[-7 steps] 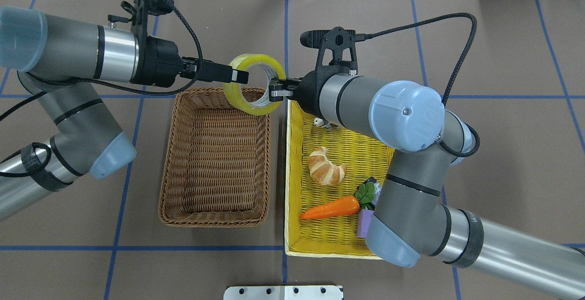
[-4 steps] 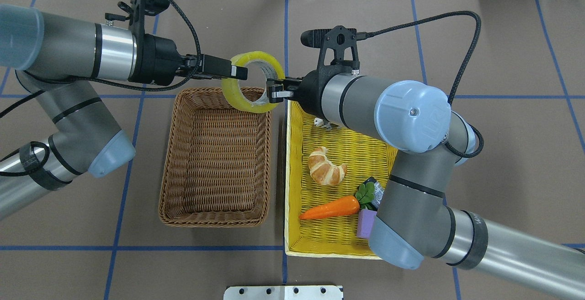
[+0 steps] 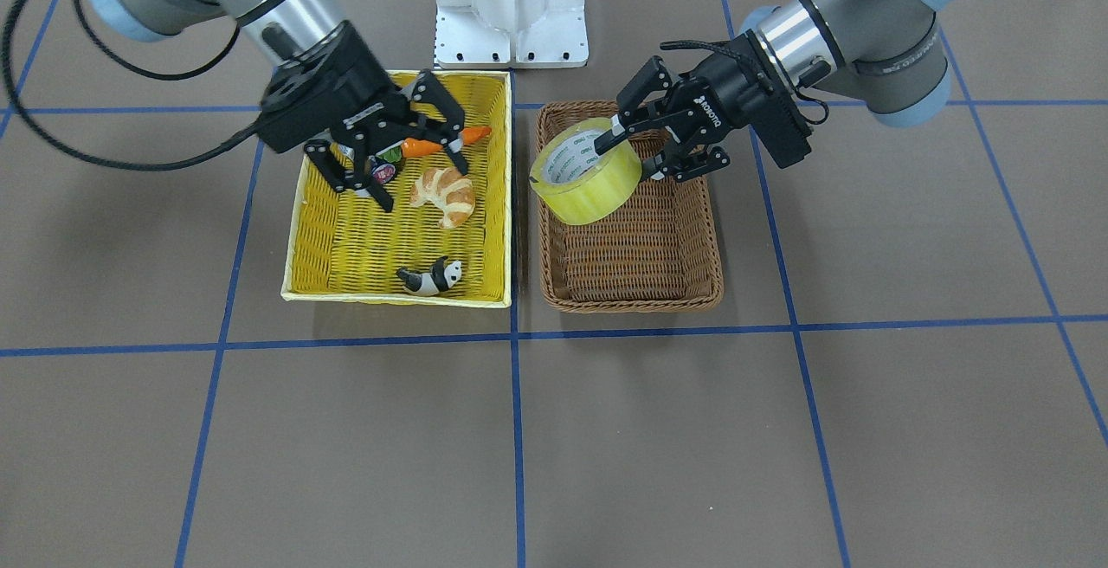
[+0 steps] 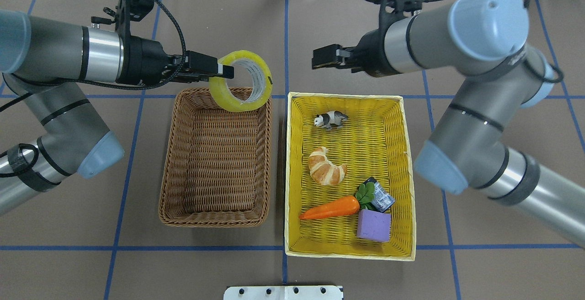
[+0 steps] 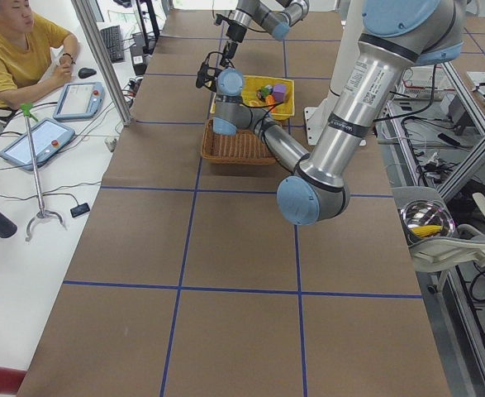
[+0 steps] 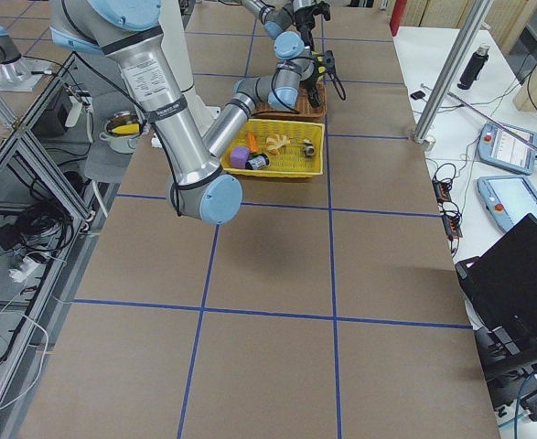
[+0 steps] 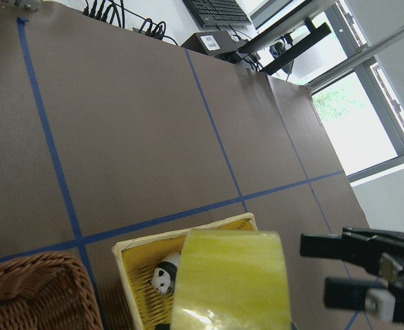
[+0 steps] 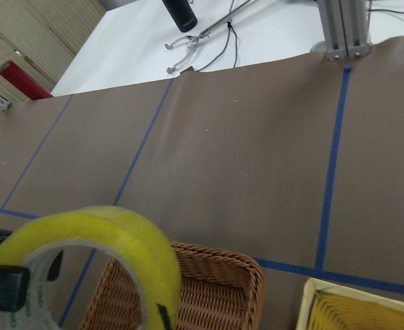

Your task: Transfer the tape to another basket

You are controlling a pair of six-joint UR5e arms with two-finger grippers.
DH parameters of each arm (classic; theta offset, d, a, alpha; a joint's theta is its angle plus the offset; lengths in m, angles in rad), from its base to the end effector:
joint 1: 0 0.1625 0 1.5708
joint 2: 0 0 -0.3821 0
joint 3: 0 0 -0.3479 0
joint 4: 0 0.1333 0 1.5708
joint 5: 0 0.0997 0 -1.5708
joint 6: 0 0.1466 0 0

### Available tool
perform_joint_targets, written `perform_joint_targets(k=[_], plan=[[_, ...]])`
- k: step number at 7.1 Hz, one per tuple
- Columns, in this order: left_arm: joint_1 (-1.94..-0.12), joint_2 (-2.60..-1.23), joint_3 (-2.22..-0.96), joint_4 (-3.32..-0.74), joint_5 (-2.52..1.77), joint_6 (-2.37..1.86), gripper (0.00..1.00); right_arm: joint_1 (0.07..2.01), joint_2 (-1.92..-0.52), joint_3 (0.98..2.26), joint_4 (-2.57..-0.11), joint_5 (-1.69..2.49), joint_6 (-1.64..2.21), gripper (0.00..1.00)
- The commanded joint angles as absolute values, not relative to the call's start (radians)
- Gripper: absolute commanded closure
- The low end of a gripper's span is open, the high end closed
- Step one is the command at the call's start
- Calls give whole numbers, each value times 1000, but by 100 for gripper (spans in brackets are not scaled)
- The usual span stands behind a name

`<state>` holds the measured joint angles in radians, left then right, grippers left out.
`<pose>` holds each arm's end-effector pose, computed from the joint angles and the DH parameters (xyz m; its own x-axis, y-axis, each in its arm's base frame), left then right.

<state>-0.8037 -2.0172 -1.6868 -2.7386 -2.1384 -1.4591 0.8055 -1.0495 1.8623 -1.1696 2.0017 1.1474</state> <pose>0.3533 -0.4449 0.2036 -0.0829 0.2214 -0.9717 0.2494 0.9486 0.1949 -0.3561 -0.4748 0.1943 0.3784 -0.1449 0.9142 -0.2508 0.9347 0.2520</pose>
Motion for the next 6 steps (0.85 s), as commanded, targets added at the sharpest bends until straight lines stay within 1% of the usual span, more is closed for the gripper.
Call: perform_joint_targets(k=[1, 2, 3, 4, 5, 6], plan=[[-796, -1991, -1666, -2802, -2135, -1802, 100, 1045, -1107, 1755, -1314, 2250, 891, 0], [-781, -1949, -1663, -2830, -2134, -1816, 100, 1130, -1144, 1699, -1339, 2262, 812, 0], [-752, -1919, -1640, -2880, -2091, -1816, 100, 1197, -1153, 1601, -1350, 2311, 623, 0], [-703, -1919, -1597, -2934, -2022, -1816, 100, 1277, -1155, 1516, -1365, 2347, 451, 0], [-649, -1919, -1574, -2947, -1946, -1806, 100, 1351, -1179, 1469, -1387, 2361, 328, 0], [-626, -1917, -1572, -2947, -1918, -1802, 100, 1405, -1228, 1447, -1396, 2361, 193, 0]])
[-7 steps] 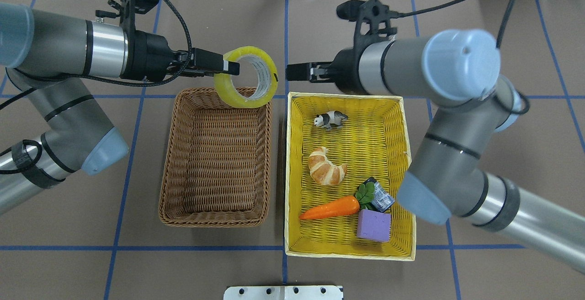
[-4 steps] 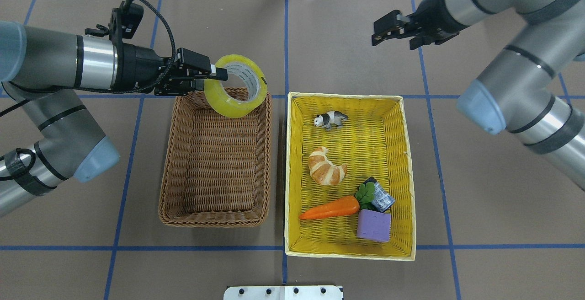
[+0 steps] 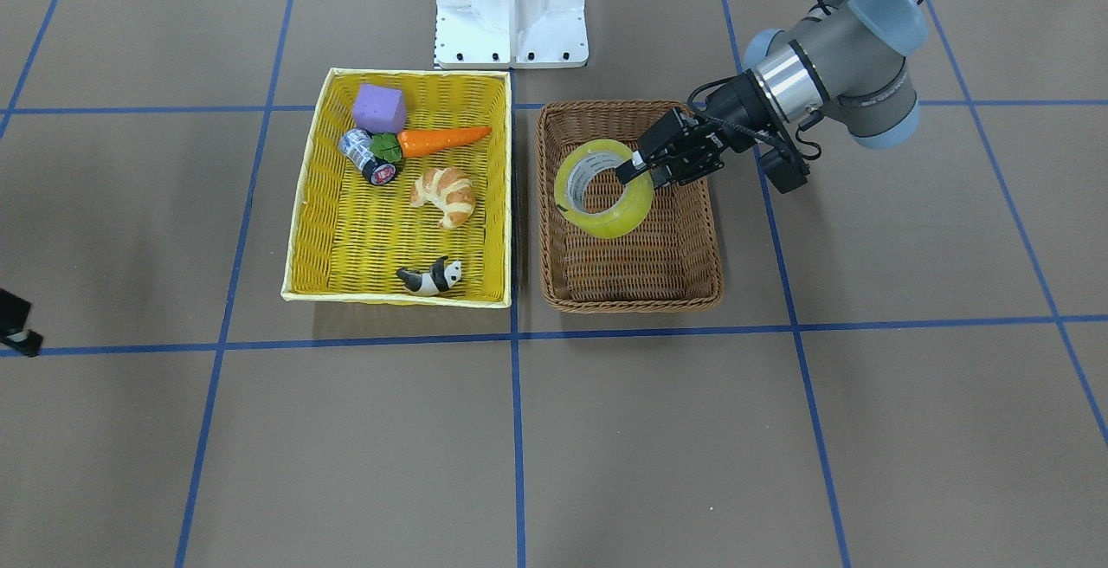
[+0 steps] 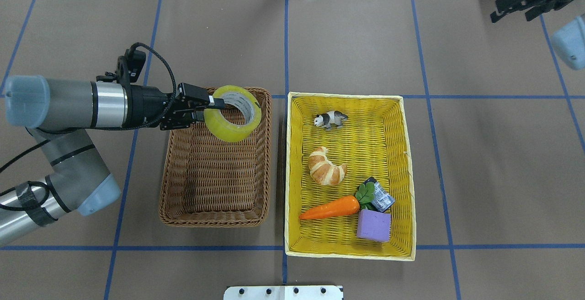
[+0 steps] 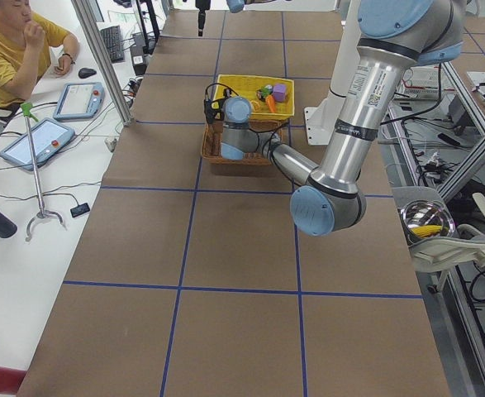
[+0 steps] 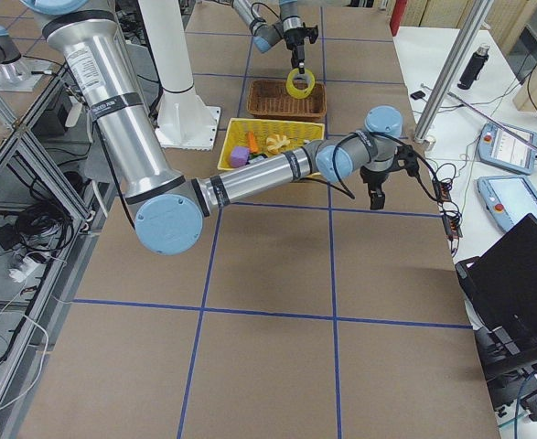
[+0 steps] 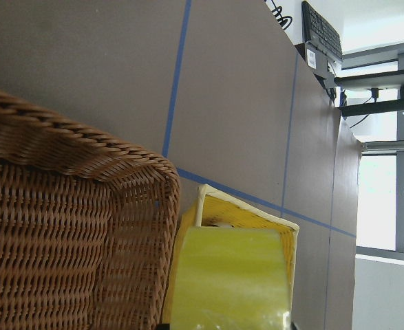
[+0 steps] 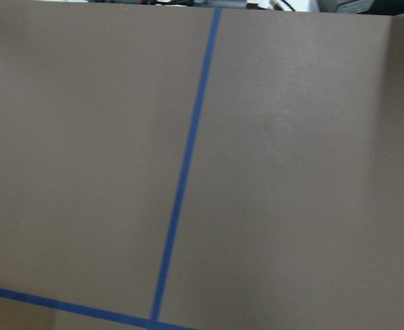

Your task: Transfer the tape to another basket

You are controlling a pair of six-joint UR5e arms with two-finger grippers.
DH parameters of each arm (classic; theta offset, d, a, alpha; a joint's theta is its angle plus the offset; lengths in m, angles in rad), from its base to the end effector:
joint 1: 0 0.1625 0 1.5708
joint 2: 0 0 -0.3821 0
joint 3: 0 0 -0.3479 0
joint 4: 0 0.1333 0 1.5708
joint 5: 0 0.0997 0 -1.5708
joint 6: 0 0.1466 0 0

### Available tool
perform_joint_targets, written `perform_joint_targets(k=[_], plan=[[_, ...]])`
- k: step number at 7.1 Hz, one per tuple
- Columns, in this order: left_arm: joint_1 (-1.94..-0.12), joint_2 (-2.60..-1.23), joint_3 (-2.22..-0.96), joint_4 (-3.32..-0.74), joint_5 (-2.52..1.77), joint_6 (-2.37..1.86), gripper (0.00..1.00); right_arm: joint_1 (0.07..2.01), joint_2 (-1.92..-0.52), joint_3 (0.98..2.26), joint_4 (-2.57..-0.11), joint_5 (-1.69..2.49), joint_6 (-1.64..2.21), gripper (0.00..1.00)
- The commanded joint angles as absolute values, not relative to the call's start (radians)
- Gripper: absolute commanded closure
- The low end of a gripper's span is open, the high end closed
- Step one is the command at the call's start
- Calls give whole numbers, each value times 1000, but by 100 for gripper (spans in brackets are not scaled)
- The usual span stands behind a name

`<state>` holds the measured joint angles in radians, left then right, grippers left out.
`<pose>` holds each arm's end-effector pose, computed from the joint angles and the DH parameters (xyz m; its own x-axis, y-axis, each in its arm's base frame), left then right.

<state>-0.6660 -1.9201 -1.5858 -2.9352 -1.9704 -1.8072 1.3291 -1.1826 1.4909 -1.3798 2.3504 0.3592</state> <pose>0.4038 -0.4143 0.2779 -0.1828 -0.1308 -0.9744 0.2307 0.9577 -0.1718 -0.1175 -0.6030 0.4544 0.6449 -0.1657 0.7461 -0.0177 0.9727 0.2313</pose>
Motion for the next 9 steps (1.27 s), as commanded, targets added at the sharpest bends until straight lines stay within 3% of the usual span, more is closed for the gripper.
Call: perform_joint_targets(k=[1, 3, 6, 7, 8, 9], plan=[[-626, -1917, -1562, -2950, -1914, -1802, 100, 1461, -1282, 1442, -1411, 2355, 117, 0], [-624, -1917, -1520, -2953, -1894, -1738, 100, 1550, -1376, 1445, -1416, 2358, -36, 0], [-615, -1924, -1480, -2956, -1896, -1686, 100, 1568, -1394, 1443, -1416, 2359, -49, 0], [-600, -1922, -1479, -2954, -1894, -1680, 95, 1572, -1402, 1443, -1416, 2361, -49, 0], [-595, -1919, -1479, -2951, -1894, -1669, 66, 1577, -1411, 1443, -1416, 2361, -49, 0], [-589, -1917, -1471, -2953, -1893, -1623, 54, 1577, -1414, 1443, -1414, 2359, -49, 0]])
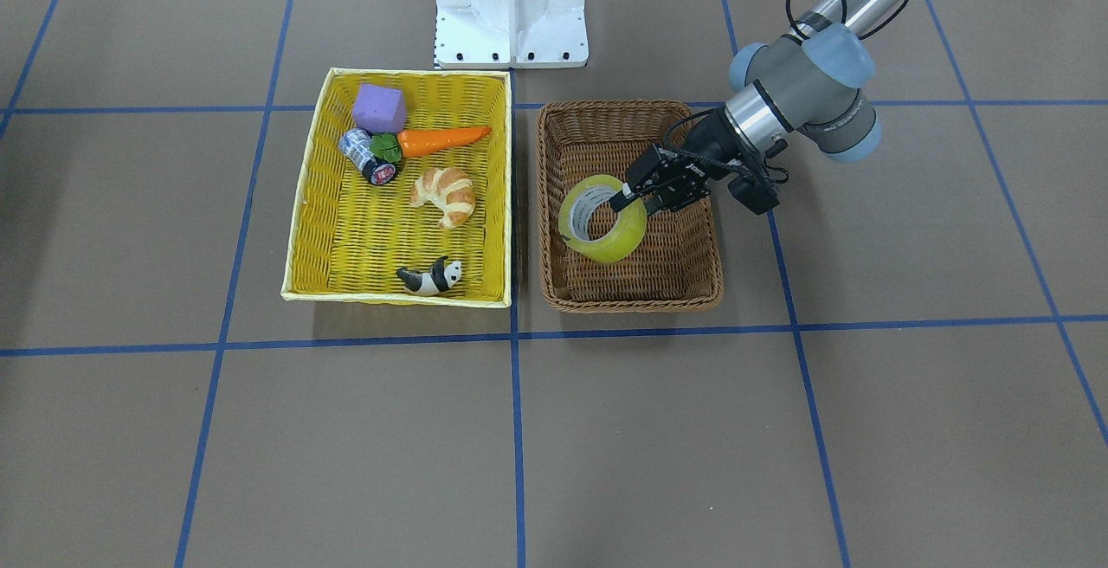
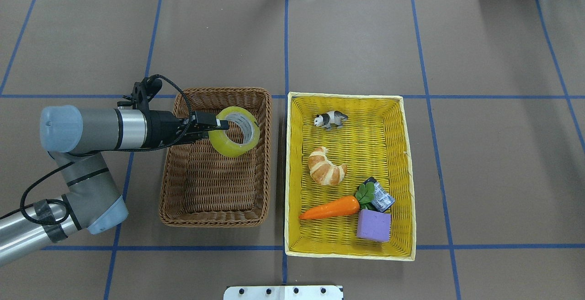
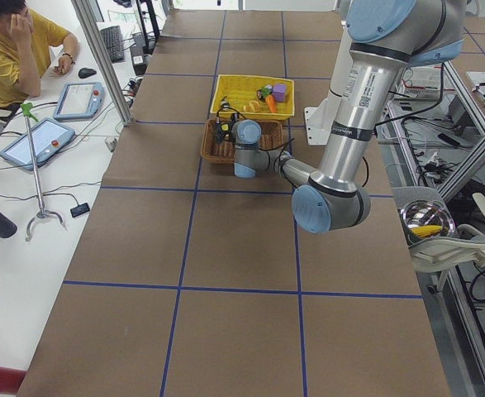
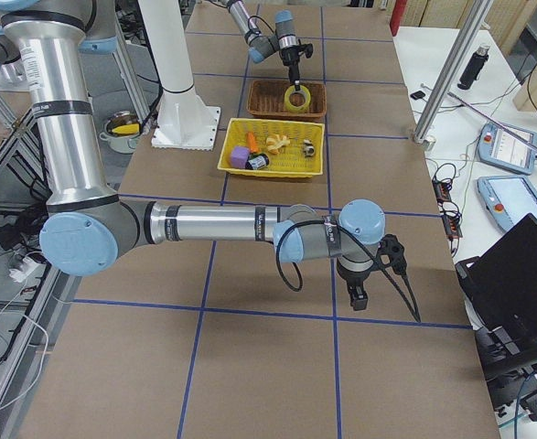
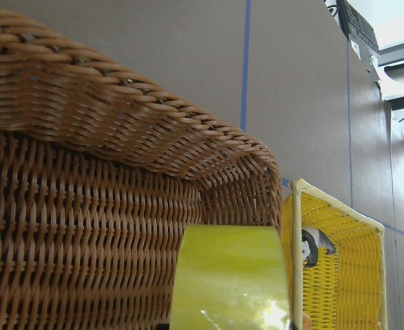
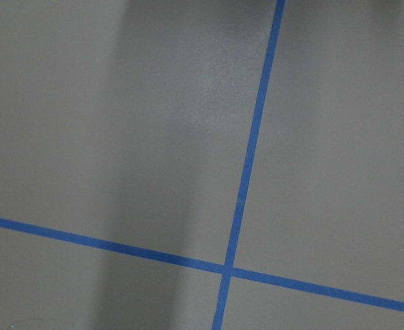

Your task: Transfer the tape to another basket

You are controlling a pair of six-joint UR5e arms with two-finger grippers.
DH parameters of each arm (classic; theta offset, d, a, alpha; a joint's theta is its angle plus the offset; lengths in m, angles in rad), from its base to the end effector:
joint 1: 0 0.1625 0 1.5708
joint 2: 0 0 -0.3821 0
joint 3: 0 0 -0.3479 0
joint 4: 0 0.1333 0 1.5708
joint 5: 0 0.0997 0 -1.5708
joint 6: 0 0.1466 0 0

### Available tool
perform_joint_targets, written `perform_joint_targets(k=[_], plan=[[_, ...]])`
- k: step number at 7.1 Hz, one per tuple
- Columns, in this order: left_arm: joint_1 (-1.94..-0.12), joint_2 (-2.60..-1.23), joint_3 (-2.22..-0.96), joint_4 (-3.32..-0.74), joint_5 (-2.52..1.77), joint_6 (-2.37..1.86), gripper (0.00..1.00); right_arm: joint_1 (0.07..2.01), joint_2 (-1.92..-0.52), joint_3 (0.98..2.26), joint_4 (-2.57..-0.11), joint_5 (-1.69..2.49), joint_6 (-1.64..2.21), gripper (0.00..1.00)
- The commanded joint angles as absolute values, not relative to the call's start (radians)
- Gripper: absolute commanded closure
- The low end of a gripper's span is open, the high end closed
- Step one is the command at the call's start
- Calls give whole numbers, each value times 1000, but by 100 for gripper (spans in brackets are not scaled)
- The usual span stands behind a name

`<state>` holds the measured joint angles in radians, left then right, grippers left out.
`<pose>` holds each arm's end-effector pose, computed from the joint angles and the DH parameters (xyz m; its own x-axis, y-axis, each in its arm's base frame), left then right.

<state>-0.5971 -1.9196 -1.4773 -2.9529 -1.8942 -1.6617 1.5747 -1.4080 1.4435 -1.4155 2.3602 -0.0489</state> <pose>0.4468 -0.4086 0.3250 -0.0794 -0.0501 -0.9956 0.2648 0.9618 -0.0695 0.0313 -0.5270 0.6097 0.7041 -0.1797 0.6869 0.0306 0.9742 0.2235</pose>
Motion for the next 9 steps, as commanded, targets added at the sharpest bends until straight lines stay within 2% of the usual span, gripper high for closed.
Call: perform_joint_targets(k=[1, 2, 6, 9], plan=[[-592, -1914, -1471, -2956, -1893, -1606, 2, 1581, -1414, 1442, -1414, 2359, -49, 0], [-601, -1901, -1486, -2956, -1894, -1570, 1, 1585, -1416, 1443, -1416, 2359, -49, 0], [-834, -1855, -1519, -2900, -2001, -1366, 1, 1604, -1442, 1440, -1417, 2355, -46, 0], [-1096, -1798, -1522, -2603, -2143, -903, 1, 1624, -1486, 1445, -1401, 2358, -48, 0]])
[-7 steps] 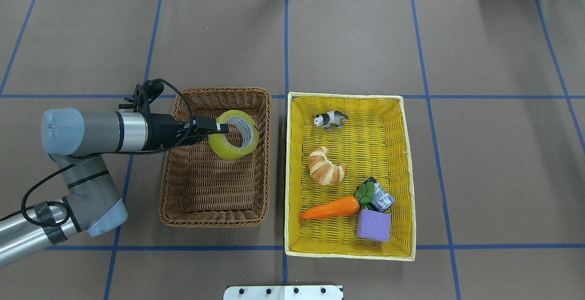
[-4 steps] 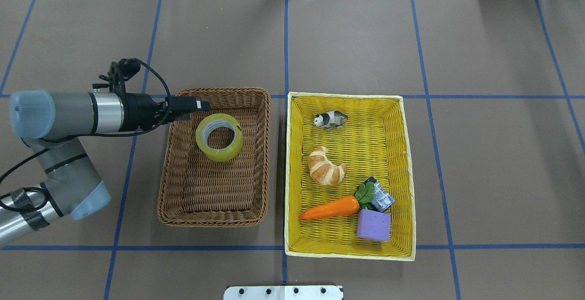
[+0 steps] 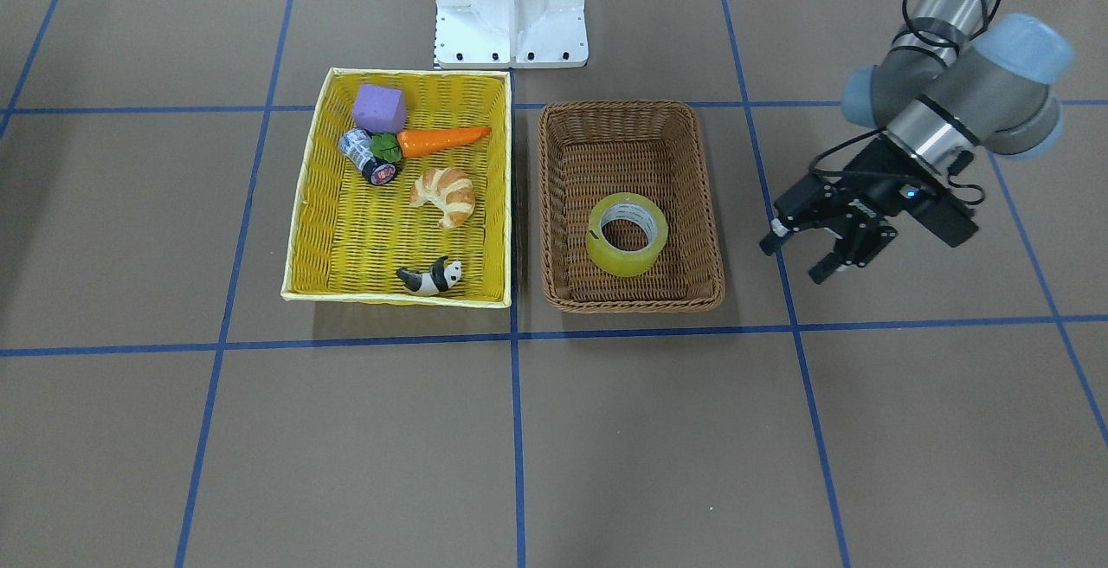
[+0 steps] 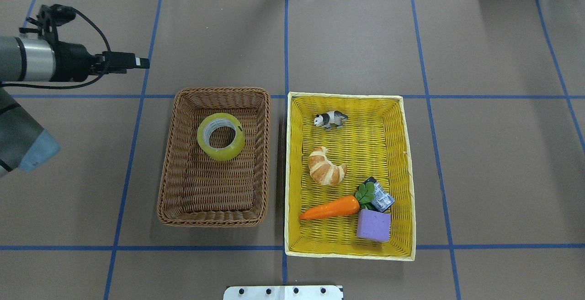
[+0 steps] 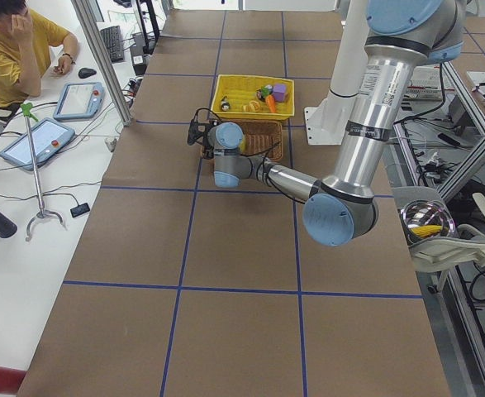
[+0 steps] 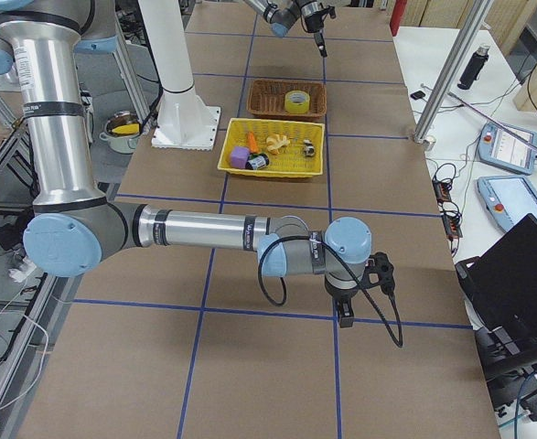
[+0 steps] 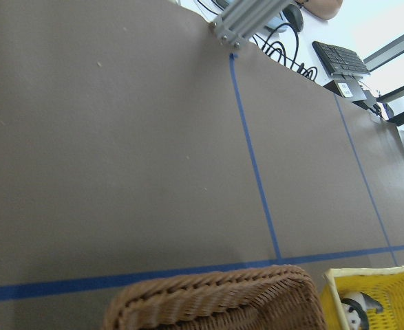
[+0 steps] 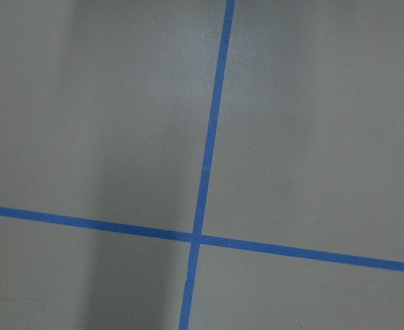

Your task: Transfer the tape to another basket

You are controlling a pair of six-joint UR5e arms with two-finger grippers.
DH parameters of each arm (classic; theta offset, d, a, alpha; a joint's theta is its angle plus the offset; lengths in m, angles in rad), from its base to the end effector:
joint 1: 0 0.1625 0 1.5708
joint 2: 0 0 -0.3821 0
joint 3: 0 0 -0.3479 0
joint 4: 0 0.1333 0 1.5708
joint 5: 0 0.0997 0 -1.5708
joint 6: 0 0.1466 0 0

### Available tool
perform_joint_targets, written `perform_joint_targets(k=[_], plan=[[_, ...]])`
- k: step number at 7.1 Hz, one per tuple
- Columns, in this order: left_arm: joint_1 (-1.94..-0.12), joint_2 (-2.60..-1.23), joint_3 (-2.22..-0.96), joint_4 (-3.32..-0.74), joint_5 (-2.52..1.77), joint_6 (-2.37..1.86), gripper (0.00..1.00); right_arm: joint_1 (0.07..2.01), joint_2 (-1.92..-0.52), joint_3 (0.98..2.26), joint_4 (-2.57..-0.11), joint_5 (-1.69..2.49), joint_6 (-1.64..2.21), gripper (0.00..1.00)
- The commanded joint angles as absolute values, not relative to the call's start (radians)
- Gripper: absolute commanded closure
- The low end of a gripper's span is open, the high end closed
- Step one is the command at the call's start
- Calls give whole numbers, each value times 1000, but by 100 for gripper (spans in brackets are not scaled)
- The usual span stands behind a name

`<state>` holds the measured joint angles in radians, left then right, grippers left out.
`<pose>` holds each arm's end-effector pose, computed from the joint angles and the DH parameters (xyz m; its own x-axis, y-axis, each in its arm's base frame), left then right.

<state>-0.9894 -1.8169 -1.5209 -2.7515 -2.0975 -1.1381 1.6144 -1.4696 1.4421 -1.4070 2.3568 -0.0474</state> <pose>0.2676 -0.5157 0.3918 0.2854 0.2258 -0.9314 0.3655 0.8728 0.3235 0.0513 -0.4975 0.6413 0.7114 -0.1121 0.6937 -0.0095 0.9856 0.1689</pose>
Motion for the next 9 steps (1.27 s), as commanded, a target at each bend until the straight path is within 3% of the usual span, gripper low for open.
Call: perform_joint_targets(k=[1, 5, 7, 9], plan=[[-1170, -1778, -1522, -2463, -2163, -683, 1, 1628, -1496, 1447, -1401, 2349, -49, 0], [-1455, -1740, -1516, -1966, -2233, 19, 1, 1628, -1522, 1448, -1396, 2344, -51, 0], [-1557, -1736, -1520, -1642, -2366, 120, 1, 1628, -1520, 1451, -1394, 2344, -51, 0], [-1594, -1698, -1537, -1584, -2392, 173, 1, 1628, -1520, 1453, -1394, 2344, -49, 0]])
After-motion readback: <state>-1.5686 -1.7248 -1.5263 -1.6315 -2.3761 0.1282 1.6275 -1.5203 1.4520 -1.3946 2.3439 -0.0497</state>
